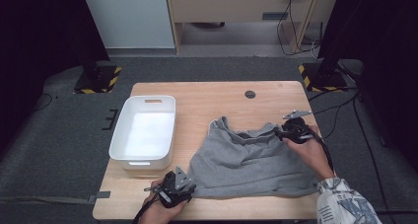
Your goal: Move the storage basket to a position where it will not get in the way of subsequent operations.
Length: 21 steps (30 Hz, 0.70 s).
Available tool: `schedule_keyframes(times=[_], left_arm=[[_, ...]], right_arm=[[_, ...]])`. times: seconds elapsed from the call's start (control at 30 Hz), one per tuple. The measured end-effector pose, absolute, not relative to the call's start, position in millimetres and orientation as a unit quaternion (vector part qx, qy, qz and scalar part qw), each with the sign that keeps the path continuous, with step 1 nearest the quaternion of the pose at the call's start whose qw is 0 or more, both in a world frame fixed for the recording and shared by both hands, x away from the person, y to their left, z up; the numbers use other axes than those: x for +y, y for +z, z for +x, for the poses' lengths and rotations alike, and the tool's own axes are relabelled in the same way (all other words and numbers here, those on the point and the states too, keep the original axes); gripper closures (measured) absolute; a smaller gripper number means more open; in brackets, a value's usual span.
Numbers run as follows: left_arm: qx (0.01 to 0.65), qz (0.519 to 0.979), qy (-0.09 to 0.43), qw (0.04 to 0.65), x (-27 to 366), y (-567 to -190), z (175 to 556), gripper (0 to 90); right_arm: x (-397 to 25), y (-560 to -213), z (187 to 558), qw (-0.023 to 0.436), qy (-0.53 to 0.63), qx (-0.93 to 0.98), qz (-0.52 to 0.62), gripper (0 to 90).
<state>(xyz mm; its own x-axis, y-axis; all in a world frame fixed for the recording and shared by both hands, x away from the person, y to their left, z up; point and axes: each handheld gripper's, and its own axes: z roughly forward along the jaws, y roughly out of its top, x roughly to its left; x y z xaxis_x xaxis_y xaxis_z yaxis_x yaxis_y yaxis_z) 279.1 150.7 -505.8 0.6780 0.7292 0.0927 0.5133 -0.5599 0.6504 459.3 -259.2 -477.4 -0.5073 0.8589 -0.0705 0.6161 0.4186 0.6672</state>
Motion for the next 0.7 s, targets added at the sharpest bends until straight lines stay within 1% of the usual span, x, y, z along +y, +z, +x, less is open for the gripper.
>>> schedule_keyframes(times=[0.13, 0.27, 0.4, 0.6, 0.7], left_arm=[[0.358, 0.868, 0.174, 0.297, 150.5, -508.3, 279.8, 53.2], [0.358, 0.869, 0.171, 0.296, 150.6, -509.6, 280.8, 53.7], [0.359, 0.871, 0.166, 0.291, 151.5, -512.7, 282.0, 54.1], [0.356, 0.873, 0.163, 0.291, 150.2, -513.1, 281.5, 55.7], [0.356, 0.873, 0.161, 0.291, 150.8, -513.2, 281.4, 55.8]], right_arm=[[-252.5, -479.6, 467.4, 0.211, 0.277, 0.826, 0.443, 63.0], [-248.4, -477.5, 473.1, 0.206, 0.290, 0.822, 0.445, 62.9], [-246.7, -475.6, 480.5, 0.205, 0.285, 0.821, 0.450, 60.5], [-243.1, -484.6, 491.5, 0.198, 0.278, 0.823, 0.454, 55.9], [-247.0, -488.3, 497.3, 0.180, 0.295, 0.813, 0.468, 53.6]])
